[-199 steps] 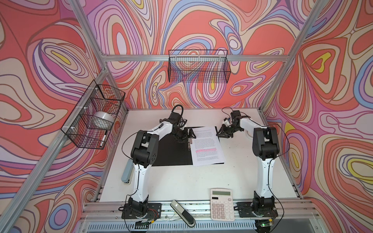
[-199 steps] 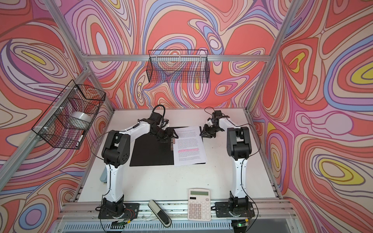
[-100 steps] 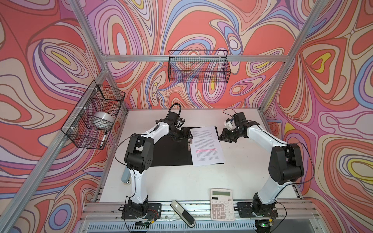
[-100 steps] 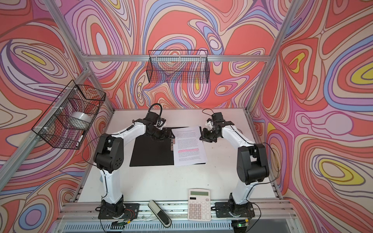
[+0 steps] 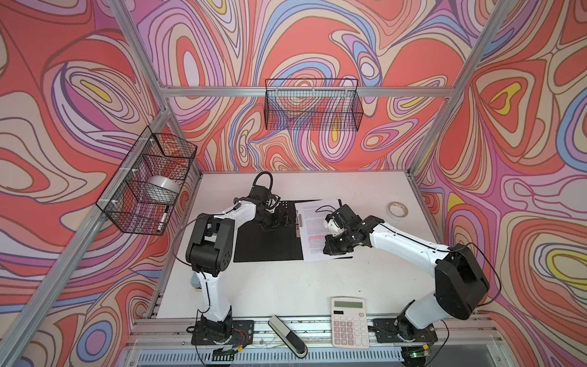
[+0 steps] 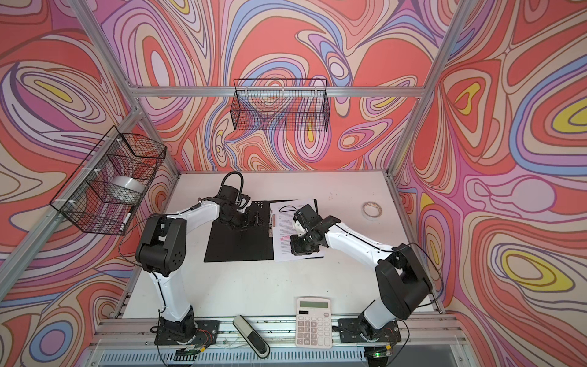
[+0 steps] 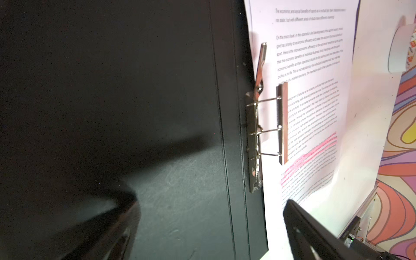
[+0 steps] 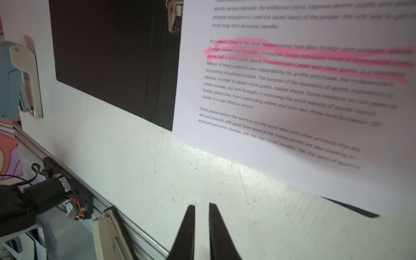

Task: Put the files into the folder

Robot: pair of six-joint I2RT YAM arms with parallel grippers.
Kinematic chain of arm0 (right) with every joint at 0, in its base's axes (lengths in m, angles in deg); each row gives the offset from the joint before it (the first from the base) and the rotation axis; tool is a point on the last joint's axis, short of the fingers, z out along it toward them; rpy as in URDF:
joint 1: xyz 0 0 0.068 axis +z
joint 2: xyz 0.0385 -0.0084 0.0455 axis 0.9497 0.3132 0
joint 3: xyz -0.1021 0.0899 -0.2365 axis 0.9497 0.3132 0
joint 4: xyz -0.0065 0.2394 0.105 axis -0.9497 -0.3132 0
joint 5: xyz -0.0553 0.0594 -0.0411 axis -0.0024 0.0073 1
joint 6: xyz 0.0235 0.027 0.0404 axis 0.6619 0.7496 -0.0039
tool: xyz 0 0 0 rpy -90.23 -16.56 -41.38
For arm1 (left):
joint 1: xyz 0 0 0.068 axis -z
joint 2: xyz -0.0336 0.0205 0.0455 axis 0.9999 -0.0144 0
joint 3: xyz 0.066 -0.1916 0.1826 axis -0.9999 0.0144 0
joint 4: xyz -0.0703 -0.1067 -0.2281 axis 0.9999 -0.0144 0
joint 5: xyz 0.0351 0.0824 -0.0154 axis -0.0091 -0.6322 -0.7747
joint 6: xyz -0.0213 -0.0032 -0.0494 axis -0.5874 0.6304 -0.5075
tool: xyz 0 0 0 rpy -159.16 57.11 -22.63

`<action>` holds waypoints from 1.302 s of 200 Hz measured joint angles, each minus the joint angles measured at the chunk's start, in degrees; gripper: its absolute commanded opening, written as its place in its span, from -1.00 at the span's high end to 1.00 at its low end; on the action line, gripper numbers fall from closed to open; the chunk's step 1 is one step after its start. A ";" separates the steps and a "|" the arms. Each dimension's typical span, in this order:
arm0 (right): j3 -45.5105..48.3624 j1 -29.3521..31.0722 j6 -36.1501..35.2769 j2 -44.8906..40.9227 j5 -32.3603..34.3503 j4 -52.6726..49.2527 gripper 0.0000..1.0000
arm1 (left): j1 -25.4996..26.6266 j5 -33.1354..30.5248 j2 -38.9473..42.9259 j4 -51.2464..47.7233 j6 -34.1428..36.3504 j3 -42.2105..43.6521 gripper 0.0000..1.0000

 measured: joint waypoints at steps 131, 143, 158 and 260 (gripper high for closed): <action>-1.42 11.91 5.01 14.08 6.64 6.95 0.74 | 0.00 1.90 0.52 4.26 0.37 1.90 -0.99; -1.92 11.91 4.98 15.15 7.04 6.99 0.74 | 0.00 2.03 0.52 4.26 0.37 1.90 -0.99; -2.73 11.89 4.96 15.63 7.56 6.97 0.74 | 0.00 2.25 0.52 4.26 0.37 1.90 -0.98; -7.93 11.91 3.21 19.45 10.73 5.77 0.73 | 0.00 3.41 0.33 4.59 0.35 1.90 -0.98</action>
